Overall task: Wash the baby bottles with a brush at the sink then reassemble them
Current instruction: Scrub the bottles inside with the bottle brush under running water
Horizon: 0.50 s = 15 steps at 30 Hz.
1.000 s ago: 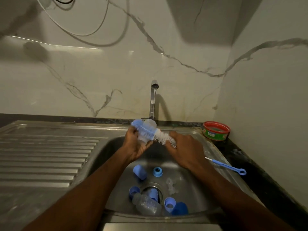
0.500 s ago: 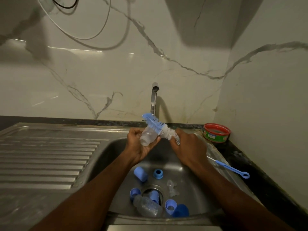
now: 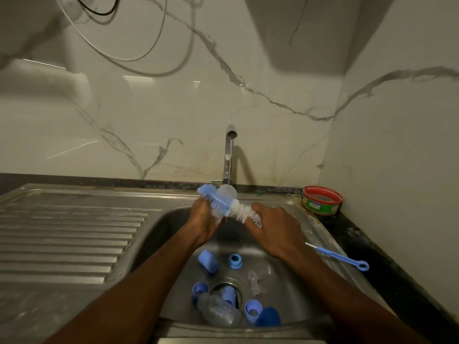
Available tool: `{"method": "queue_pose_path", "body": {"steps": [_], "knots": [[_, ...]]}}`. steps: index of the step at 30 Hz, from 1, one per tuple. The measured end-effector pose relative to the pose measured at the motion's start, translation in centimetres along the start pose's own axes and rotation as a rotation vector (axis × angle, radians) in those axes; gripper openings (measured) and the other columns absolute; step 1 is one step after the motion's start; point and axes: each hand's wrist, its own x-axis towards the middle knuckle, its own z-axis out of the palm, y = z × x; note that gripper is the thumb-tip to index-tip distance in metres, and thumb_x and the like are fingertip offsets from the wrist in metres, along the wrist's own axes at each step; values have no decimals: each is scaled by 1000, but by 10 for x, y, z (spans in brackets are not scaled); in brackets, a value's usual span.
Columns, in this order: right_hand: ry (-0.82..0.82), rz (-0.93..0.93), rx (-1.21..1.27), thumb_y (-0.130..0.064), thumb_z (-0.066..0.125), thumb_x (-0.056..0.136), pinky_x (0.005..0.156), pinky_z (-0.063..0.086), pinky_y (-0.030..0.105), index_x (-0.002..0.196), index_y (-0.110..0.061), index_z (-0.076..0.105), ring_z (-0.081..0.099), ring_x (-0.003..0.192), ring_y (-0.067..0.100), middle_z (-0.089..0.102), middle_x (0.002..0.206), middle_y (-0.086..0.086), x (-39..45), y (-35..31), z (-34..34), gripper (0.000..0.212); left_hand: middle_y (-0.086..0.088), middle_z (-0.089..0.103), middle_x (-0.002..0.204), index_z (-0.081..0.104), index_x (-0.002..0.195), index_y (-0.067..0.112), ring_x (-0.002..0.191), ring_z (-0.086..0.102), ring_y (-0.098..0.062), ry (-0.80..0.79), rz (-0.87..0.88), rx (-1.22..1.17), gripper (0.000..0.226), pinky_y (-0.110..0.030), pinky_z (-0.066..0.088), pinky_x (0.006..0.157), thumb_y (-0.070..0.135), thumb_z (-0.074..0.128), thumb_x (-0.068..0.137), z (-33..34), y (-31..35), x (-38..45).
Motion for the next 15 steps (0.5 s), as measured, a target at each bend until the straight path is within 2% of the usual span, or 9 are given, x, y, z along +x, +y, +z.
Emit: {"method": "queue_pose_path", "body": {"steps": [1,4,6,9,11,13,15], "knots": [[7,-20,-6,-54,50,99,80,52,34,127,-32,54,64,95,18,69,109,-2,-1,-1,0,36,-19,67,106,56,129,-3,90,67,-26,-7,16,-13,58,-38,55,83,30,67,82,-2,-1,1],[98,42,7,-52,50,99,78,52,34,124,-30,54,64,91,18,69,106,-2,6,1,-2,34,-19,71,111,56,134,-1,91,72,-25,-107,-2,-154,48,-32,61,72,24,60,93,-4,4,2],[127,74,11,-52,49,100,78,54,37,122,-29,55,64,89,18,69,104,-2,10,4,-2,32,-20,70,117,57,133,2,91,72,-24,-146,-40,-130,49,-31,61,69,26,64,90,-3,5,-1],[31,26,55,-54,50,99,80,55,39,125,-31,56,64,90,17,69,106,-3,4,3,2,35,-16,72,98,60,122,3,76,71,-21,-103,-83,-138,44,-29,59,60,38,54,97,-1,-1,-4],[-14,-17,49,-56,50,99,84,55,38,131,-32,55,64,95,17,69,112,-2,0,-1,3,40,-17,72,92,59,124,2,73,71,-22,-67,-108,-218,55,-30,59,59,51,45,101,-4,-4,-2],[20,-11,11,-55,49,100,81,52,33,134,-31,53,63,96,17,68,114,-1,1,-1,4,41,-22,69,109,54,134,3,84,70,-27,-103,-132,-199,62,-35,60,65,55,41,101,-6,-4,-1],[80,65,-28,-51,47,102,78,48,31,134,-29,52,63,97,18,68,115,0,6,0,0,39,-24,64,123,49,141,7,94,67,-30,-145,-136,-90,55,-40,58,70,45,42,102,-5,-3,-2]]}}
